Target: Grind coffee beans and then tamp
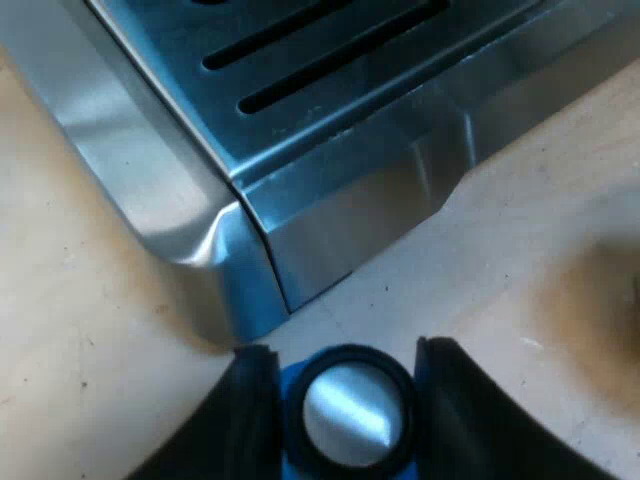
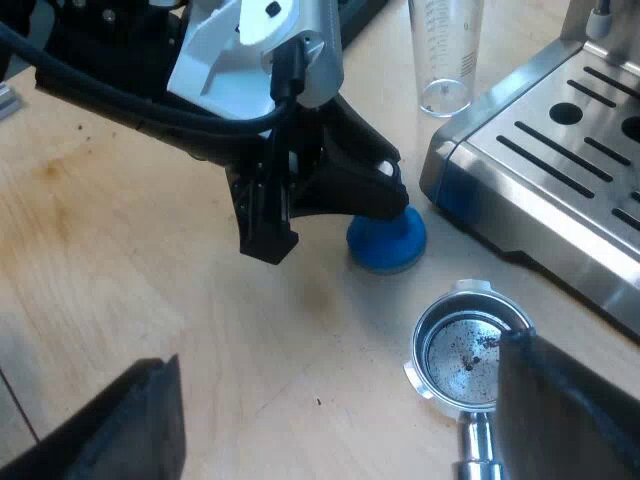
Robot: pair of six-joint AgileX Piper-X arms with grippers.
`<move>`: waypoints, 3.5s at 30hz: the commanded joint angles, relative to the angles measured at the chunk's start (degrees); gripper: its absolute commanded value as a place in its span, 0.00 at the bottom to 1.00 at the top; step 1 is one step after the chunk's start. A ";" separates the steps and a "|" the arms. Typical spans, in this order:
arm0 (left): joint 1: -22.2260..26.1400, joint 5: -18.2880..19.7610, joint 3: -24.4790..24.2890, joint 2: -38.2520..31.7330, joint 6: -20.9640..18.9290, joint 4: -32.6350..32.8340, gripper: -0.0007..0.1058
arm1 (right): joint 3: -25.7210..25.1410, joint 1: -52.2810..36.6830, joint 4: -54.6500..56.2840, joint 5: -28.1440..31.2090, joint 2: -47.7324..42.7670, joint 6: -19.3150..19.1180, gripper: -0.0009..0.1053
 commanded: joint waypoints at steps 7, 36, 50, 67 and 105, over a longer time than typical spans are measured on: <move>-0.13 -0.12 -0.17 -1.53 0.40 3.43 0.01 | -0.46 0.07 -0.78 0.01 -0.37 -0.91 0.63; -0.13 0.24 -1.93 -43.81 0.96 39.15 0.01 | -0.46 0.07 6.66 0.01 -1.15 1.73 0.59; -0.13 2.96 -7.73 -45.77 1.20 43.98 0.01 | -0.46 0.07 20.28 7.41 -10.41 1.73 0.58; -9.87 2.96 -12.63 -45.77 1.20 46.56 0.01 | 10.03 0.07 14.86 10.00 -17.89 0.47 0.58; -10.62 0.68 -18.89 -30.01 4.24 44.09 0.01 | 11.73 0.07 10.34 9.50 -17.68 0.47 0.58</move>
